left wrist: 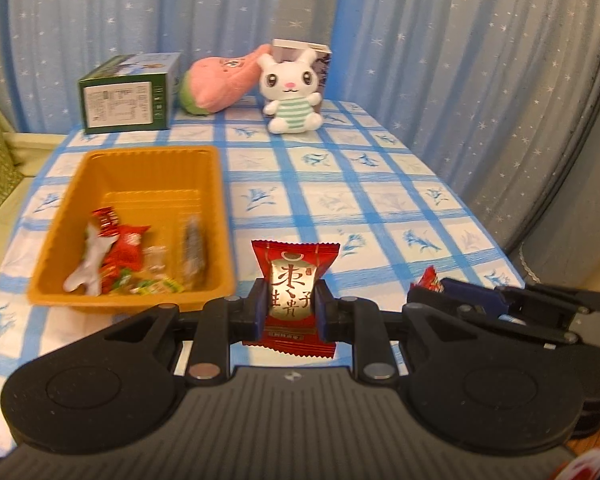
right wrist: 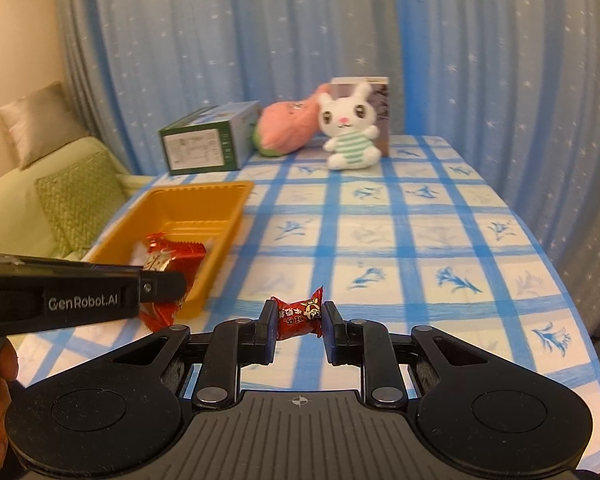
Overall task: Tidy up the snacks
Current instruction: 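Carry the red date-candy packet and small red candy over the orange tray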
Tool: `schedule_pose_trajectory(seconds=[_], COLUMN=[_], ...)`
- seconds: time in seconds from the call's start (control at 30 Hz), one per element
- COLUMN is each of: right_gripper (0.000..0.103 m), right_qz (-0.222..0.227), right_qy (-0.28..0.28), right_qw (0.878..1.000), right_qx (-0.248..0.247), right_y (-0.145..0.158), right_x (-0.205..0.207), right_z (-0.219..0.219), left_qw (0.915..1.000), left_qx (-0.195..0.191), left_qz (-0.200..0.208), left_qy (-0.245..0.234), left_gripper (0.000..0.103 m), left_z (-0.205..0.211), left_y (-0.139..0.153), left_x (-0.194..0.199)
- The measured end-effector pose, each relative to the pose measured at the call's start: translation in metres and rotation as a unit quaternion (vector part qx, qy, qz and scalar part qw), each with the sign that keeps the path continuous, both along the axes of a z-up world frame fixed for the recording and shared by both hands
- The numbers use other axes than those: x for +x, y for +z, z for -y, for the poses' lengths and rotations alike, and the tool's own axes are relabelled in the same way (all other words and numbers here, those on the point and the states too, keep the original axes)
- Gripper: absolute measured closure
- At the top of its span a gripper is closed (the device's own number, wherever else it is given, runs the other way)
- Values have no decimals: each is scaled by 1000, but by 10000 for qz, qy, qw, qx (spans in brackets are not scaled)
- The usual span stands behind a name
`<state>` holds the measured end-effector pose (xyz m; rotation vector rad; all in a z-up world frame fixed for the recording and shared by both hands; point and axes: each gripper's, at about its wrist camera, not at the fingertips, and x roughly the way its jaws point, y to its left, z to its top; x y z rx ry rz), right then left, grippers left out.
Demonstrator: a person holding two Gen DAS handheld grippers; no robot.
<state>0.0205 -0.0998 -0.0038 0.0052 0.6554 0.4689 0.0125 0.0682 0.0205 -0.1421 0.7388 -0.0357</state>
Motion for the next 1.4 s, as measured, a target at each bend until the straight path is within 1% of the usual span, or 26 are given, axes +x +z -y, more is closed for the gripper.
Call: schedule_pose_trajectory(seconds=[0.2,0.57,0.83,1.4], right_gripper=[80,80,80,80], right_qz=[89,133,136,120], right_qy=[253,544,697,885], right_qw=[9996,9984,9974,9959], right_qx=[-25,-60,-87,-130], right_y=[6,9,9,4], right_x=[-4,-4,-3,7], right_z=[-22,-53,-69,-90], left_qw=[9997,9984,9977,9967], left_qx=[76,44,38,18], left_qz=[8,-16,-12,-26], left_qy=[248,567,675,808], left_gripper=[82,82,82,82], left_z=[-25,-58,-70,-87], left_y=[3,2,2,1], left_x=[-17,-27,-30,-28])
